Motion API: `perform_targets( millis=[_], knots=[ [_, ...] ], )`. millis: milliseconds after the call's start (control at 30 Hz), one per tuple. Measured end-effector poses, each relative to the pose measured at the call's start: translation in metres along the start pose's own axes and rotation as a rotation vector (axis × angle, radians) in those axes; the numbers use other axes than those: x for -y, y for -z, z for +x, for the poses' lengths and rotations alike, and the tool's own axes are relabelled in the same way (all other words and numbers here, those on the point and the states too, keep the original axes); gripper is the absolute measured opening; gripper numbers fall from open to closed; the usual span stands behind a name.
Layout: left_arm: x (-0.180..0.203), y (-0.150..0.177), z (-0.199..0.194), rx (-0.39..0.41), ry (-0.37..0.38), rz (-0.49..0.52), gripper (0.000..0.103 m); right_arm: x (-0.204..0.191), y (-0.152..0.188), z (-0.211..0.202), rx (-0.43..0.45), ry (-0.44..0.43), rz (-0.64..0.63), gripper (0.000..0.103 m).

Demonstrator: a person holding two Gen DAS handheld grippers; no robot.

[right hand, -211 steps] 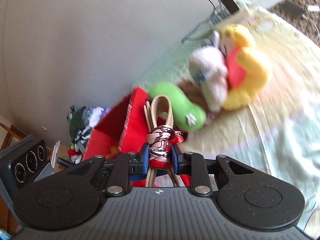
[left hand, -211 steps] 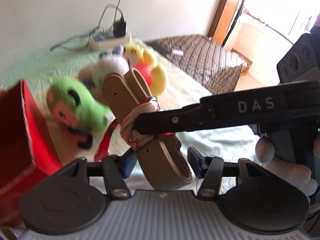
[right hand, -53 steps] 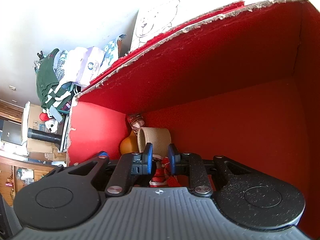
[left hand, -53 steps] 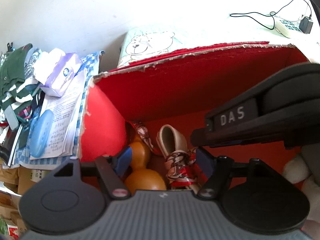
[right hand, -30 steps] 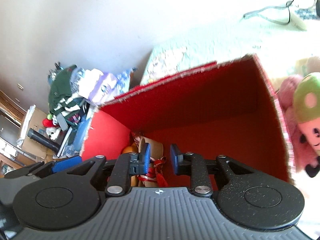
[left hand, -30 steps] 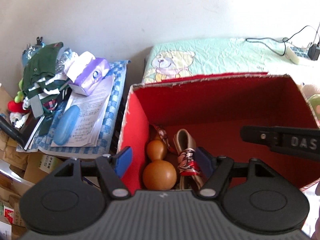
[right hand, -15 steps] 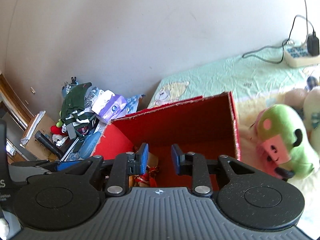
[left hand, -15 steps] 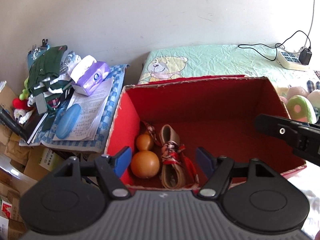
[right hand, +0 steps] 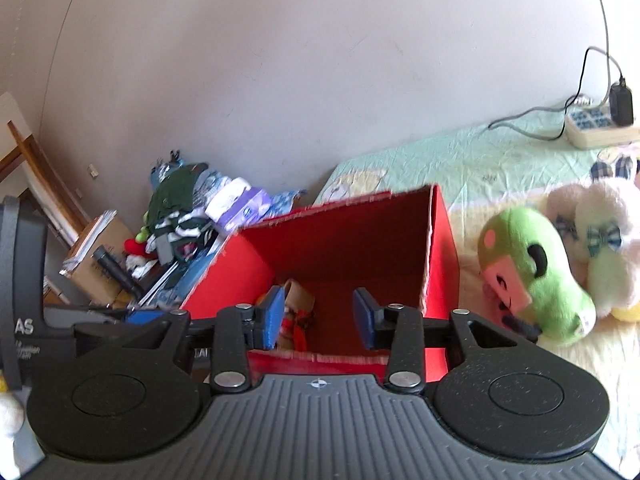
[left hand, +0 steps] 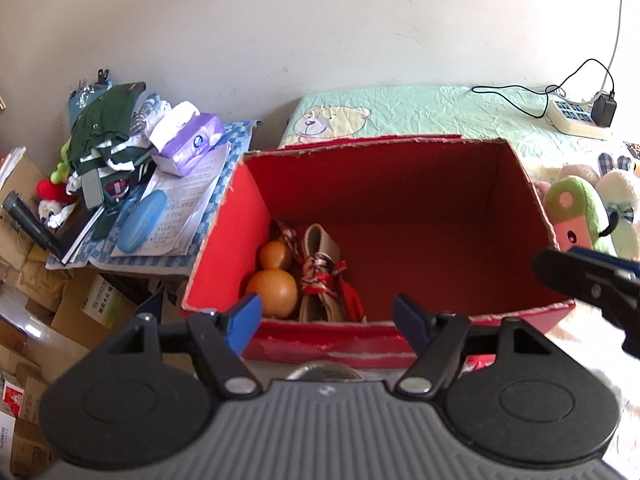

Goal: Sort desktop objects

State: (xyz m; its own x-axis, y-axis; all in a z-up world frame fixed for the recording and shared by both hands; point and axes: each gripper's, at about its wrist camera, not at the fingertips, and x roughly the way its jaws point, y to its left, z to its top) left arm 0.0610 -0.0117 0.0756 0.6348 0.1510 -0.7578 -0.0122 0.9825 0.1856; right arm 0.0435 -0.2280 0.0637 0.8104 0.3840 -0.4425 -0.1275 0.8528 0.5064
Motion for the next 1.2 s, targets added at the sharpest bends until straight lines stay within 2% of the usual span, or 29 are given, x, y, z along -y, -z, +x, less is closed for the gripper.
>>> perform_targets(
  millis=[167, 400, 500, 633, 900, 1200],
  knots=[
    [0.008, 0.01, -0.007, 0.002, 0.013, 0.006, 0.077, 0.008, 0.012, -0.013, -0.016, -0.018, 0.004, 0.041],
    [0.008, 0.026, -0.014, 0.017, 0.075, 0.01, 0.079, 0.021, 0.029, -0.027, -0.035, -0.009, 0.003, 0.041],
    [0.01, 0.037, -0.019, 0.027, 0.121, 0.04, 0.079, 0.032, 0.038, -0.031, -0.059, 0.011, 0.033, 0.041],
    [0.017, 0.058, -0.025, 0.023, 0.223, 0.087, 0.081, 0.05, 0.052, -0.031, -0.116, 0.028, 0.087, 0.041],
    [0.044, 0.086, -0.006, -0.049, 0.374, 0.14, 0.084, 0.067, 0.077, -0.02, -0.268, -0.03, 0.235, 0.041],
    [0.055, 0.095, 0.024, -0.129, 0.443, 0.133, 0.09, 0.089, 0.096, -0.019, -0.338, -0.06, 0.394, 0.041]
  ],
)
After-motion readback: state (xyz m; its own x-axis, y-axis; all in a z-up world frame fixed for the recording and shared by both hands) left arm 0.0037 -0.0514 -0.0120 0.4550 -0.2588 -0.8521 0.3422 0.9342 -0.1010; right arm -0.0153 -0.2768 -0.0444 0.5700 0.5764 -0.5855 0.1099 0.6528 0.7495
